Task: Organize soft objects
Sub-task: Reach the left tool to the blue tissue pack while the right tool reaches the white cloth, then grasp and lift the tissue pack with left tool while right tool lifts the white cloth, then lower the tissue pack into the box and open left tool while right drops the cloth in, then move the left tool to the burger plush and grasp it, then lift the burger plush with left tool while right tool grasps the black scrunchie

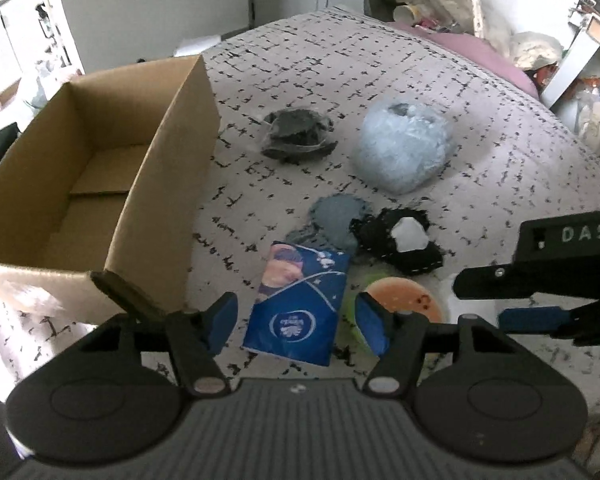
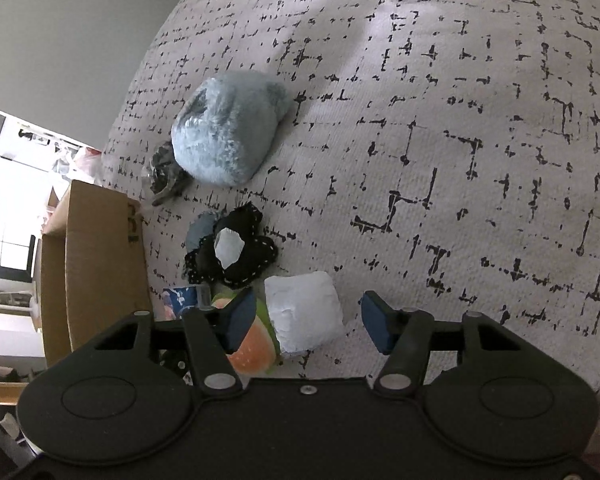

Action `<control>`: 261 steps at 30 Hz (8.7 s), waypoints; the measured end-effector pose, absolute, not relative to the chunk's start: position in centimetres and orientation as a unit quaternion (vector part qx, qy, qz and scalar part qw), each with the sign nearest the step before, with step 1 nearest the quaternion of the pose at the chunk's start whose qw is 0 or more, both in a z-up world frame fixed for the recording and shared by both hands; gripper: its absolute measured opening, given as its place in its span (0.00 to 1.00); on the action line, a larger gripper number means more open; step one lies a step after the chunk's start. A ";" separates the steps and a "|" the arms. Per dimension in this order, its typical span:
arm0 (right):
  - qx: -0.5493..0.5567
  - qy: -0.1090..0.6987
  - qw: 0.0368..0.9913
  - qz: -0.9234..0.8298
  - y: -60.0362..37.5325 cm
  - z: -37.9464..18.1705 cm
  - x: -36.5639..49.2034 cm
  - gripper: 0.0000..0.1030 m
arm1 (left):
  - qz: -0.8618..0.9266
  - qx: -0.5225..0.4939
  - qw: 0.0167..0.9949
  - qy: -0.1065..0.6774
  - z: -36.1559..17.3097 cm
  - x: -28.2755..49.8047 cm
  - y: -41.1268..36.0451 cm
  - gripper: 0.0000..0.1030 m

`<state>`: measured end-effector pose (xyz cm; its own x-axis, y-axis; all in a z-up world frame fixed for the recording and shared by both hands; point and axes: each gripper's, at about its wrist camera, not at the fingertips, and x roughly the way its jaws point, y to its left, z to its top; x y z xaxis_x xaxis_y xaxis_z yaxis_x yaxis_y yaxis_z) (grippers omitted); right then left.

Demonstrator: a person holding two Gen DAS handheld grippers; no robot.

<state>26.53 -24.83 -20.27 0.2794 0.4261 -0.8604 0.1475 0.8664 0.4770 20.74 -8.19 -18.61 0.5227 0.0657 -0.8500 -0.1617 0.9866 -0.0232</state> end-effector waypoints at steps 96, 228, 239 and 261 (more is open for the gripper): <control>0.133 0.353 0.868 0.323 -7.1 -11.2 23.3 0.40 | 0.168 -0.176 0.864 0.441 -12.4 19.0 9.8 0.50; 0.189 0.564 0.776 0.210 -22.5 -19.4 30.1 0.44 | 0.192 -0.331 0.779 0.496 -19.8 21.3 -8.8 0.37; 0.147 0.578 0.776 0.203 -20.4 -20.5 30.2 0.16 | 0.186 -0.331 0.784 0.492 -19.4 20.9 -7.1 0.37; 0.185 0.547 0.795 0.187 -20.1 -19.9 29.7 0.53 | 0.171 -0.305 0.811 0.468 -16.1 18.5 -5.1 0.37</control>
